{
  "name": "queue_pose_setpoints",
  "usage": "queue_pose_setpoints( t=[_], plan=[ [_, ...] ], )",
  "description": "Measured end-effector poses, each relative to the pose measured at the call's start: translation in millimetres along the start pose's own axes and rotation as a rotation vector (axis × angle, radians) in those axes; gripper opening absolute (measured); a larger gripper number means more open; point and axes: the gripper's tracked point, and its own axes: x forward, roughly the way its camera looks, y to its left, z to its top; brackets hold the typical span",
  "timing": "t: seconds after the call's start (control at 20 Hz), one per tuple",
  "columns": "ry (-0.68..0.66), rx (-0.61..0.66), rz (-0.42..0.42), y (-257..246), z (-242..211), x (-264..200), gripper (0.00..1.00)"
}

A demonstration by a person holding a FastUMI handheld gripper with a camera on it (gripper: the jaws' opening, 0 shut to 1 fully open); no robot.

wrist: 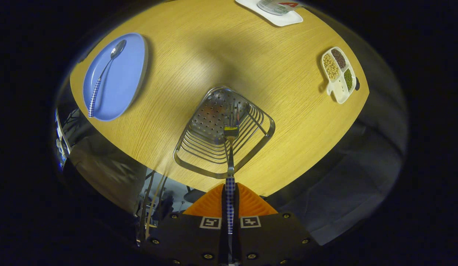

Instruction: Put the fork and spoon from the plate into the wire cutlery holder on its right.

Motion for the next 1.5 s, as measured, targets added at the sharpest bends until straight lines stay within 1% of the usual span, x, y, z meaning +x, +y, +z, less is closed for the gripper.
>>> queue_pose_setpoints(
  t=[0.3, 0.4, 0.45, 0.55, 0.65, 0.85, 1.05, 1.25, 1.5],
  plan=[
    [0.013, 0.034, 0.024, 0, 5, 0, 0.1],
    [0.003, 0.06, 0.039, -1, 4, 0, 0.16],
    [-0.008, 0.066, 0.033, -5, 4, -2, 0.16],
    [-0.029, 0.089, 0.045, -5, 3, -6, 0.27],
    [-0.064, 0.104, 0.05, -6, 3, -14, 0.27],
    [-0.141, 0.122, 0.028, -6, -5, -39, 0.27],
    [-0.245, 0.15, 0.017, 10, -8, -69, 0.27],
    [-0.331, 0.148, 0.038, 43, -5, -85, 0.27],
    [-0.389, 0.132, 0.097, 98, 9, -89, 0.27]
  ],
)
